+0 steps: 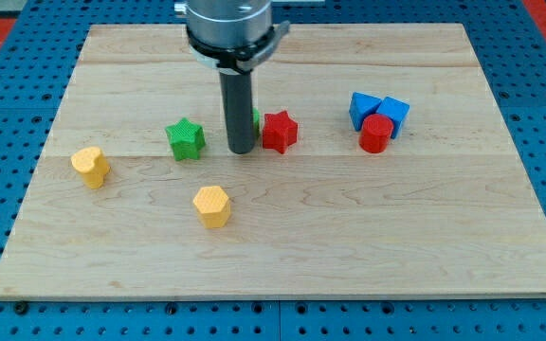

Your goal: Push the red star to the right of the yellow heart

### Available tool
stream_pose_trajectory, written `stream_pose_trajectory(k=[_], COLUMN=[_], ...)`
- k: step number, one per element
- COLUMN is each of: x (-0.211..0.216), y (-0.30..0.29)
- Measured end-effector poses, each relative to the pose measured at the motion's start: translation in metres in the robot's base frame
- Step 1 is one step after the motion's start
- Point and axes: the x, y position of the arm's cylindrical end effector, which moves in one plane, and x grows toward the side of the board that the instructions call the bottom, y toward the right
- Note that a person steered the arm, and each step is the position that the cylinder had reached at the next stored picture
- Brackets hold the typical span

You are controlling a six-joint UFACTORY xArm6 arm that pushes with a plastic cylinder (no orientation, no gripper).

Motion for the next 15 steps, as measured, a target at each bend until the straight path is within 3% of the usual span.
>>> stream_pose_trajectory(k=[2,3,4,5,6,8,9,15], x=[-0.043,-0.064,-0.052,-0.017,-0.017,-0.002,-0.009,-0.003], y=[0.013,0.054,0.092,0.053,-0.048,-0.032,0.004,-0.002])
